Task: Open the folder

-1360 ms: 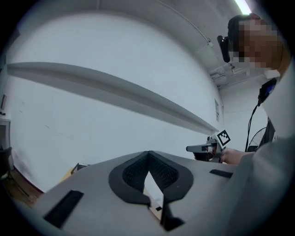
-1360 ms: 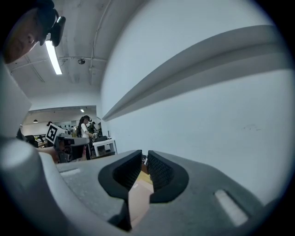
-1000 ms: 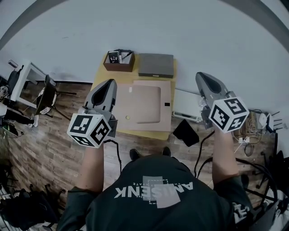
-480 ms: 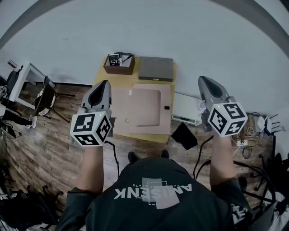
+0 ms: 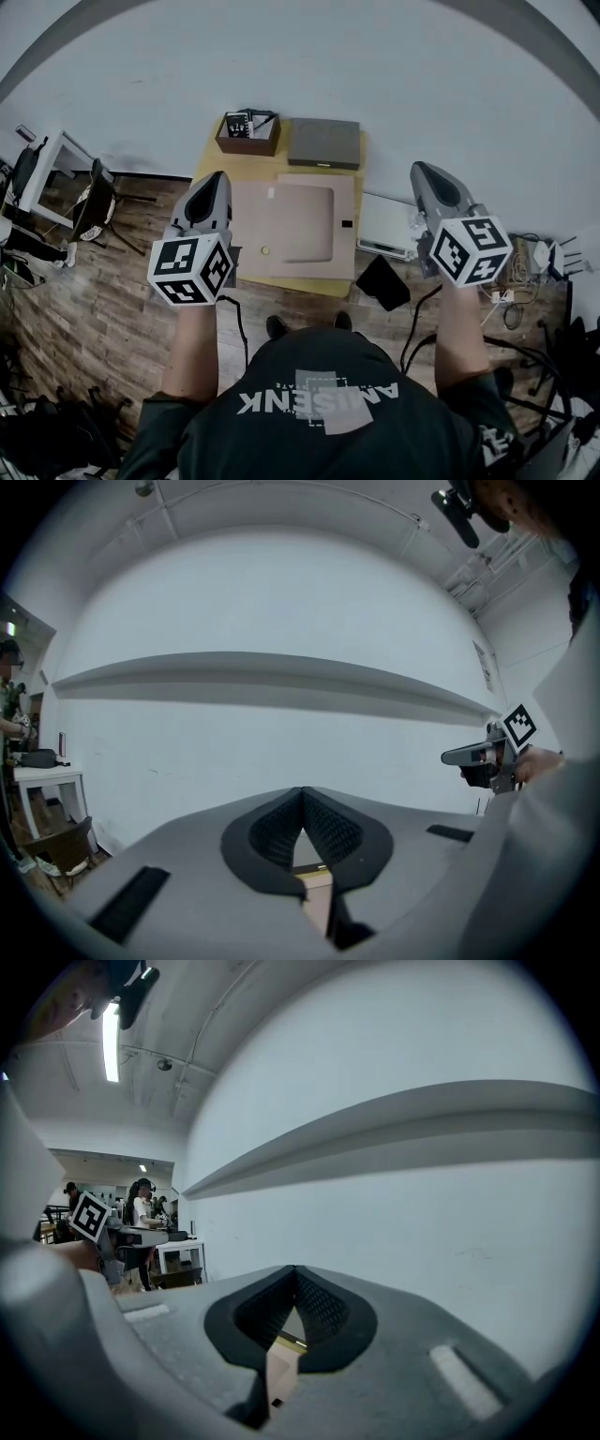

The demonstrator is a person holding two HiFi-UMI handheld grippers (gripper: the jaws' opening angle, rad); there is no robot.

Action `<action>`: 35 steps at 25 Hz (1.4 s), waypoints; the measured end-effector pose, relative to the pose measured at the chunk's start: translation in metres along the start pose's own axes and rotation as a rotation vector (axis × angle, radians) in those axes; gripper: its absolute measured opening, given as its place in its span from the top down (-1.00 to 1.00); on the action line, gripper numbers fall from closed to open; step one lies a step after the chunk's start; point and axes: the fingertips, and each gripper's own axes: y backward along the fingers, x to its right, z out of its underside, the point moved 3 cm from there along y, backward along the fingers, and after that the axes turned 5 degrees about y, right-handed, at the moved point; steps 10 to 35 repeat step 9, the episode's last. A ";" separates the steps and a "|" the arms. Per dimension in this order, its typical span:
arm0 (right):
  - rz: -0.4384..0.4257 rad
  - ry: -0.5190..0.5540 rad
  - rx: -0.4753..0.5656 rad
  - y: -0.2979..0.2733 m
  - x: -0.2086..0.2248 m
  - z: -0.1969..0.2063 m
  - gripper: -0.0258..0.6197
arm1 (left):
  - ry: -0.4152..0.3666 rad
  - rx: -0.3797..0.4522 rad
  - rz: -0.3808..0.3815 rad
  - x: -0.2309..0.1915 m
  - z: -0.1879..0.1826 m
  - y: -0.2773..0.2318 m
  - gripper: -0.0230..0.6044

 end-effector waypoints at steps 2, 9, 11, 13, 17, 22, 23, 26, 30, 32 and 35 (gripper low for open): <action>0.006 0.000 -0.006 0.002 0.001 0.002 0.90 | 0.000 0.006 0.002 0.003 0.000 0.001 0.93; 0.028 -0.012 0.000 0.001 0.001 0.002 0.90 | -0.004 0.013 -0.002 0.002 -0.002 0.001 0.93; 0.028 -0.012 0.000 0.001 0.001 0.002 0.90 | -0.004 0.013 -0.002 0.002 -0.002 0.001 0.93; 0.028 -0.012 0.000 0.001 0.001 0.002 0.90 | -0.004 0.013 -0.002 0.002 -0.002 0.001 0.93; 0.028 -0.012 0.000 0.001 0.001 0.002 0.90 | -0.004 0.013 -0.002 0.002 -0.002 0.001 0.93; 0.028 -0.012 0.000 0.001 0.001 0.002 0.90 | -0.004 0.013 -0.002 0.002 -0.002 0.001 0.93; 0.028 -0.012 0.000 0.001 0.001 0.002 0.90 | -0.004 0.013 -0.002 0.002 -0.002 0.001 0.93; 0.028 -0.012 0.000 0.001 0.001 0.002 0.90 | -0.004 0.013 -0.002 0.002 -0.002 0.001 0.93; 0.028 -0.012 0.000 0.001 0.001 0.002 0.90 | -0.004 0.013 -0.002 0.002 -0.002 0.001 0.93; 0.028 -0.012 0.000 0.001 0.001 0.002 0.90 | -0.004 0.013 -0.002 0.002 -0.002 0.001 0.93; 0.028 -0.012 0.000 0.001 0.001 0.002 0.90 | -0.004 0.013 -0.002 0.002 -0.002 0.001 0.93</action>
